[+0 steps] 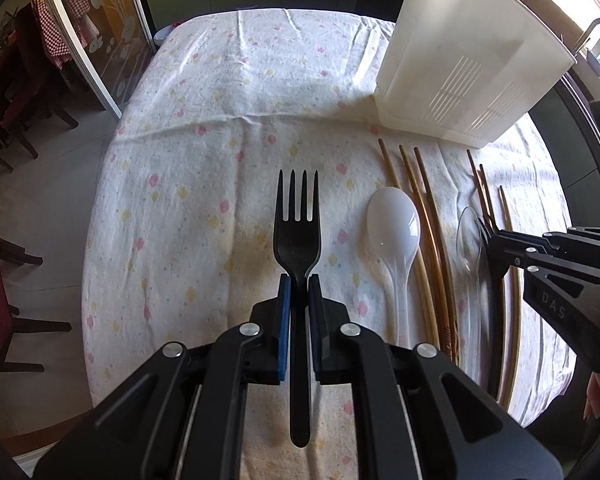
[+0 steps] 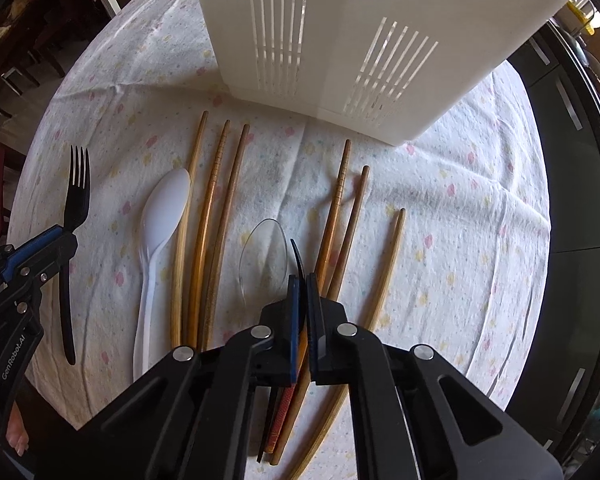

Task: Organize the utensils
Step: 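Lift the black fork with the left tool and drop it into the white holder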

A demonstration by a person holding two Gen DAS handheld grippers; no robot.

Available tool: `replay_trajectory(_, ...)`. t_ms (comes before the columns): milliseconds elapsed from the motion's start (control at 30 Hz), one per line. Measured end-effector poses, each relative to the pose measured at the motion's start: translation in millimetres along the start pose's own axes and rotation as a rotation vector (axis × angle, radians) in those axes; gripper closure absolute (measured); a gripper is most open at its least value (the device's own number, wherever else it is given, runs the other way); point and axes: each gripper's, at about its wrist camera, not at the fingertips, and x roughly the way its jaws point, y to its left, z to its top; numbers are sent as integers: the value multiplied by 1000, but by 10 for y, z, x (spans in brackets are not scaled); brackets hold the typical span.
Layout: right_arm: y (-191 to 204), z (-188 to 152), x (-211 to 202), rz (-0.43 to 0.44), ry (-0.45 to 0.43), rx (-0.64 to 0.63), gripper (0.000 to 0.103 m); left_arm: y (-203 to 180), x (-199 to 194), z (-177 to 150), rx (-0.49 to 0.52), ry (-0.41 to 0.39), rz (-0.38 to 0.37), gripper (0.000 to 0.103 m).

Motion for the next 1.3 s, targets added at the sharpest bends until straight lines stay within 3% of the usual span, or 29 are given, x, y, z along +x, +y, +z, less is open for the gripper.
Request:
replay_trajectory(200, -319, -275, -404, 146, -129, 40, 99, 13, -185, 27, 14, -41, -23, 94)
replay_trajectory(333, -494, -441, -869, 251, -291, 73, 99, -37, -632, 135, 41, -157, -72, 94)
replay_trajectory(433, -592, -568, -1277, 293, -454, 92, 99, -102, -1057, 279, 52, -285, -158, 94)
replay_trajectory(600, -797, -680, -1847, 251, -721, 128, 99, -305, -1625, 615, 81, -592, -263, 94)
replay_trajectory(733, -908, -731, -2088, 231, -841, 162, 99, -472, -1744, 932, 70, -806, -333, 94)
replay_trajectory(800, -952, -751, -2155, 221, -874, 176, 99, -553, -1694, 1092, 50, -875, -338, 94)
replay_trajectory(967, -1064, -716, -2262, 203, -916, 207, 99, -778, -1442, 1357, 24, -946, -305, 94)
replay_trajectory(1300, -1185, -328, -2394, 107, -1054, 269, 99, -993, -965, 1301, 135, -884, -193, 94)
